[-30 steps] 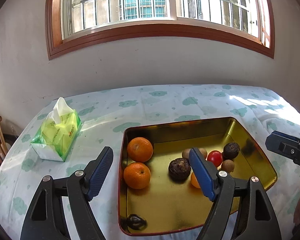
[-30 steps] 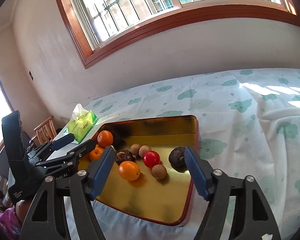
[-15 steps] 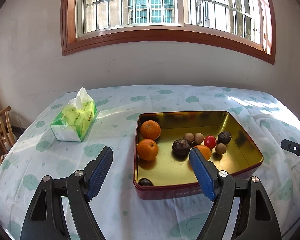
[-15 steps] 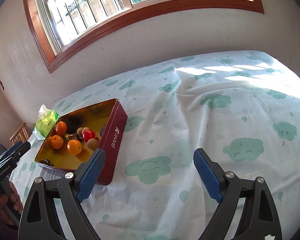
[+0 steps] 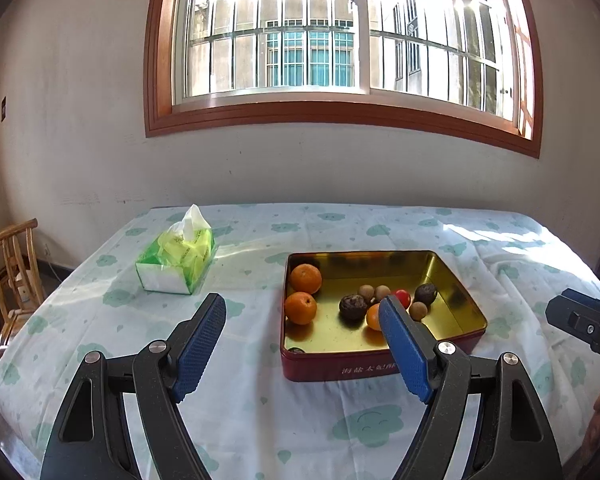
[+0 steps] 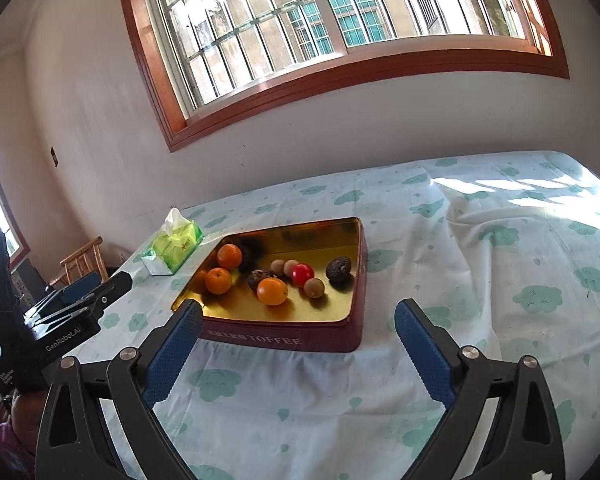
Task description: Organize fruits
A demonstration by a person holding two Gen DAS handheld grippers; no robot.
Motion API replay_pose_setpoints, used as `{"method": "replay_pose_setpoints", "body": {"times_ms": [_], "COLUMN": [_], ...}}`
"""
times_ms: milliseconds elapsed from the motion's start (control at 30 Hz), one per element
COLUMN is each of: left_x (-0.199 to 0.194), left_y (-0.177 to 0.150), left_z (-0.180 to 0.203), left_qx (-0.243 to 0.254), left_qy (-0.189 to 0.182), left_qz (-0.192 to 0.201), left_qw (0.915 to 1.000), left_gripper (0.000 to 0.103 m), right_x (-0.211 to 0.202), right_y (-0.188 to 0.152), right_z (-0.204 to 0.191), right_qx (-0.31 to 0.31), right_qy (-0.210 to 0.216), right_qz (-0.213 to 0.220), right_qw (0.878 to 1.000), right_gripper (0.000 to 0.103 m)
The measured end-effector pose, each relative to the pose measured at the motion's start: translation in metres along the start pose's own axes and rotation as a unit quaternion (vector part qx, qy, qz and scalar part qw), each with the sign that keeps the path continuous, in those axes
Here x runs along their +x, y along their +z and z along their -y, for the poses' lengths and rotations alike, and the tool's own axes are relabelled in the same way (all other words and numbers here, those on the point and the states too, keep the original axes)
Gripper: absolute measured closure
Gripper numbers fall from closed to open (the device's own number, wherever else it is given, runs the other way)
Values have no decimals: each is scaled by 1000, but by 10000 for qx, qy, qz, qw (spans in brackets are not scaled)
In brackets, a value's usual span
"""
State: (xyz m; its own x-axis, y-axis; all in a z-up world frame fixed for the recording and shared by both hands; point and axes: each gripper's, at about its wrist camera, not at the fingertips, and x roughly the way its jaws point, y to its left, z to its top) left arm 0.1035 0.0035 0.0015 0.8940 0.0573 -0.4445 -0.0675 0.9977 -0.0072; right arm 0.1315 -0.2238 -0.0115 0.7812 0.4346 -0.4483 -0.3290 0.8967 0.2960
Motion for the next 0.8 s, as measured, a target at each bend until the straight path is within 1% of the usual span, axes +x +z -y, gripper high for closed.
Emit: {"method": "replay_pose_setpoints", "body": {"times_ms": [33, 100, 133, 233, 300, 367, 500, 800], "left_x": [-7, -21, -29, -51, -62, -73, -90, -118], "left_y": [2, 5, 7, 12, 16, 18, 20, 19], "left_z": [0, 0, -1, -5, -6, -8, -10, -19], "left_qx": [-3, -50, -87, -162, -204, -276, -282, -385], "left_qy": [16, 54, 115, 238, 285, 250, 314, 118], "left_qz": [81, 272, 406, 718, 792, 877, 976, 1098], "left_qw": [10000, 9996, 9991, 9970, 9962, 9955, 9943, 9931], "left_gripper": [23, 7, 5, 4, 2, 1, 1, 1], "right_x": [-5, -16, -22, -42, -52, -62, -77, -90], "right_y": [1, 2, 3, 5, 7, 8, 8, 3], "right_z": [-9, -25, -31, -49, -59, -68, -85, -110], "right_qx": [-42, -112, -150, -282, -341, -410, -544, -758], "right_qy": [-4, 39, 28, -26, 42, 60, 75, 144], "right_qz": [80, 256, 347, 602, 693, 801, 956, 1045], "right_qw": [10000, 9996, 9993, 9978, 9970, 9959, 9939, 9915], "right_gripper": [4, 3, 3, 1, 1, 0, 0, 0]}}
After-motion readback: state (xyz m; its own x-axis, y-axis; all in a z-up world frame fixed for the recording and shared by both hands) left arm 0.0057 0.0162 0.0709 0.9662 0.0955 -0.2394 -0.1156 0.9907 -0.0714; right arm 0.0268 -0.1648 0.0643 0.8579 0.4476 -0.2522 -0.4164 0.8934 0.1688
